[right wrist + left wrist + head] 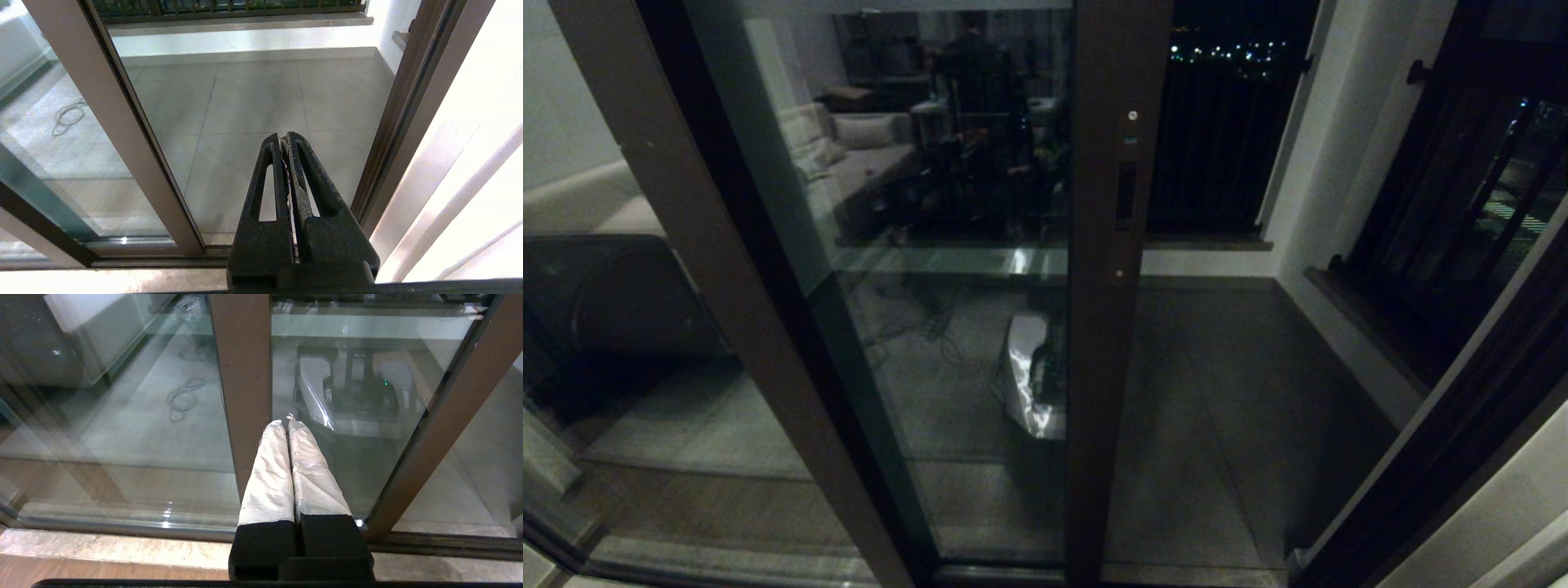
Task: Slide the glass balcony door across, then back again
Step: Close the slid door
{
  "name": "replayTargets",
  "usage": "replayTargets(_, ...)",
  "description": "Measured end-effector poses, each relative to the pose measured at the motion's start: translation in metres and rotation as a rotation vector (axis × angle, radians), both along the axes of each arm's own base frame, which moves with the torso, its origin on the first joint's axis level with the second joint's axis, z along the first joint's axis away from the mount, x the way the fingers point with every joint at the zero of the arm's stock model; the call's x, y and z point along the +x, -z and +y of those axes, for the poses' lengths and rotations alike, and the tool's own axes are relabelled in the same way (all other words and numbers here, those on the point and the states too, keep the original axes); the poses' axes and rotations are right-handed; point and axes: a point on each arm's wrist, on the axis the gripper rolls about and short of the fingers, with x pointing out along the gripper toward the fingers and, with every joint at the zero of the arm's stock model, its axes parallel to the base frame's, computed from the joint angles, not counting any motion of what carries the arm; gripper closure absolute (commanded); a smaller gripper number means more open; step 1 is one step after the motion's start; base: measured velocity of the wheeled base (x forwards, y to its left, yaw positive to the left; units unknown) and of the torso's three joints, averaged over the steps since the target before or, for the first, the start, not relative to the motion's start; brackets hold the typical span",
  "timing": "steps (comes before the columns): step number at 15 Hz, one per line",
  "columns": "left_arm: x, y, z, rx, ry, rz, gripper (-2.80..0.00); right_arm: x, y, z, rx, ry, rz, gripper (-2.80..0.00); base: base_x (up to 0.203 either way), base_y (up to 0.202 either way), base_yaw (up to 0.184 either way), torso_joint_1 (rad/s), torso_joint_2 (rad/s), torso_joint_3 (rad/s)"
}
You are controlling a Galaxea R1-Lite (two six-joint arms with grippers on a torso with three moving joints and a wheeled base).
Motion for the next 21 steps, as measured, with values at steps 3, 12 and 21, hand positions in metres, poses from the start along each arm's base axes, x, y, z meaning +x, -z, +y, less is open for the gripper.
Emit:
replayTargets(3,0.0,0.0,0.0,-0.001,0.0,0.002,0.0,0.0,0.0,0.0,0.007,0.006,0.0,0.0,0.0,0.0,0.0,0.0,0.0,0.0)
replayTargets(12,0.0,0.001,0.0,-0.001,-0.001,0.004,0.0,0.002,-0.167,0.006,0.002,-0.242,-0.152,0.0,0.0,0.0,0.0,0.0,0.0,0.0)
replayTargets(21,0.0,0.001,0.0,-0.001,0.0,0.005,0.0,0.12,-0.253,0.06,0.223,-0.866,0.354,0.0,0.0,0.0,0.0,0.0,0.0,0.0)
